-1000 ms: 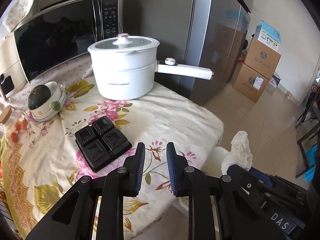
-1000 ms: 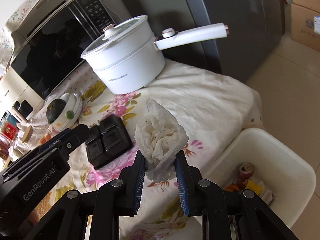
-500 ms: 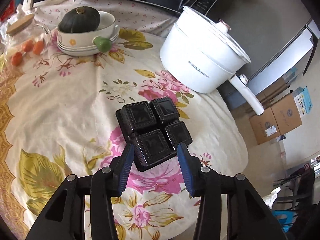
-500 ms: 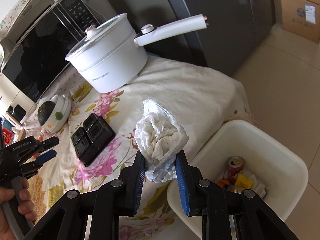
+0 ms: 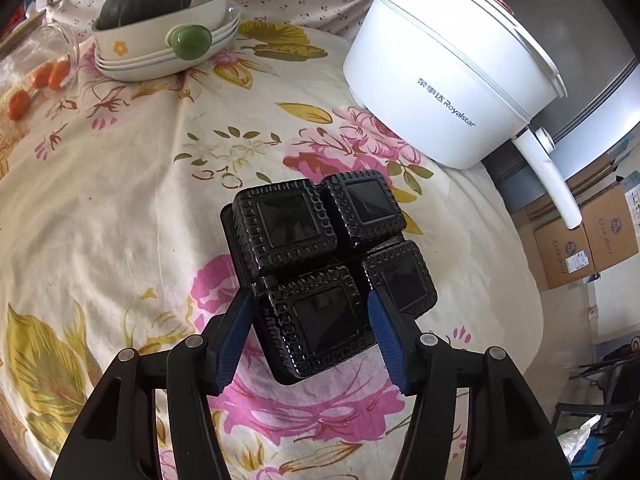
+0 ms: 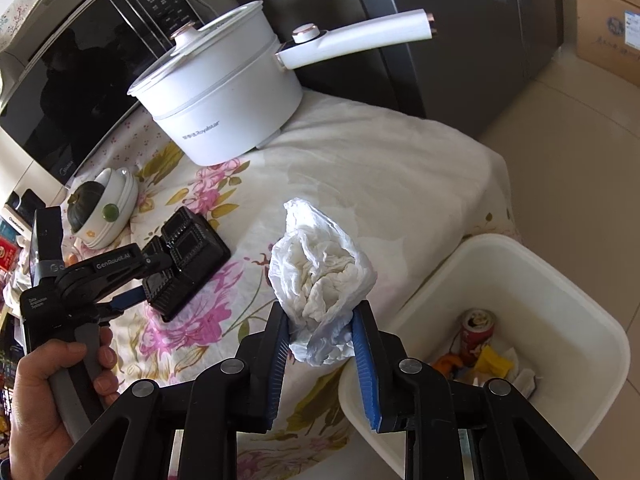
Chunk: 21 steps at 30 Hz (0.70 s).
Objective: Collect trash
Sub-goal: 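Lower the tray to the table and regrip it with the left tool while the right tool holds the tissue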
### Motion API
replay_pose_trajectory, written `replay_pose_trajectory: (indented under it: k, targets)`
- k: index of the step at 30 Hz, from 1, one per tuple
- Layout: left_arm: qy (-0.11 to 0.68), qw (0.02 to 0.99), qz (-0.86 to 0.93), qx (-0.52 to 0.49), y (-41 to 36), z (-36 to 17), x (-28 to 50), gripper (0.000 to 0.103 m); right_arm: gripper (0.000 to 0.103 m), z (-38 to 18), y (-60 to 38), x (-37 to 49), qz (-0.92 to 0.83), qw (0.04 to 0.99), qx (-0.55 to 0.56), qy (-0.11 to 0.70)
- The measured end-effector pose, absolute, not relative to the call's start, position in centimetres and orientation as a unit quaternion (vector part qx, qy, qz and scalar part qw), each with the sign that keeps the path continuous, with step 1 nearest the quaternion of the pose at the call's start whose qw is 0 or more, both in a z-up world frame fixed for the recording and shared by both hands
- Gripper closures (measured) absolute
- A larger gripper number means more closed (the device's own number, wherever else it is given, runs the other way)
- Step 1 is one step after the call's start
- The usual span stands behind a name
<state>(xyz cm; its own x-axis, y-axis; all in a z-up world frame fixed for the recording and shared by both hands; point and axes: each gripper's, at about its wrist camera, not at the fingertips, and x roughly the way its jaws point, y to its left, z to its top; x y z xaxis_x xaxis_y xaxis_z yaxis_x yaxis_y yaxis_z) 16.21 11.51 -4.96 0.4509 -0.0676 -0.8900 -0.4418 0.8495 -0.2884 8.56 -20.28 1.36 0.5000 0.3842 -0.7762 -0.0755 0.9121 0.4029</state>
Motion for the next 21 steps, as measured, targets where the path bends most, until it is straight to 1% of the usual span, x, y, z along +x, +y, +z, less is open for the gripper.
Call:
replay_pose_trajectory:
  k: [6, 8, 13, 14, 15, 16, 19, 21]
  targets:
    - [0.501, 0.818, 0.118, -0.255, 11.6, -5.1, 16.4, 0.04, 0.074, 1.2, -19.7, 8.6, 0.141, 0.85, 0.151, 0.485]
    - [0.498, 0.82, 0.11, -0.26, 11.5, -4.9, 16.2, 0.046, 0.074, 1.1, -19.4, 8.6, 0.143, 0.849, 0.149, 0.486]
    - [0.492, 0.825, 0.11, -0.254, 11.4, -4.4, 15.9, 0.053, 0.074, 1.1, -19.1, 8.6, 0.145, 0.849, 0.145, 0.486]
    - [0.491, 0.825, 0.11, -0.257, 11.5, -4.2, 15.8, 0.057, 0.074, 1.1, -19.1, 8.6, 0.145, 0.85, 0.145, 0.486]
    - [0.489, 0.825, 0.111, -0.261, 11.6, -4.0, 15.7, 0.101, 0.074, 1.1, -19.1, 8.6, 0.144, 0.85, 0.144, 0.485]
    - [0.479, 0.831, 0.109, -0.26, 11.7, -3.3, 15.4, 0.103, 0.074, 1.2, -19.2, 8.6, 0.143, 0.851, 0.145, 0.484]
    - [0.474, 0.837, 0.097, -0.257, 11.6, -2.2, 15.3, 0.103, 0.074, 1.3, -19.4, 8.6, 0.141, 0.852, 0.147, 0.482]
    - [0.494, 0.821, 0.082, -0.273, 11.6, -3.1, 15.5, 0.103, 0.074, 1.3, -19.5, 8.5, 0.14, 0.852, 0.147, 0.482]
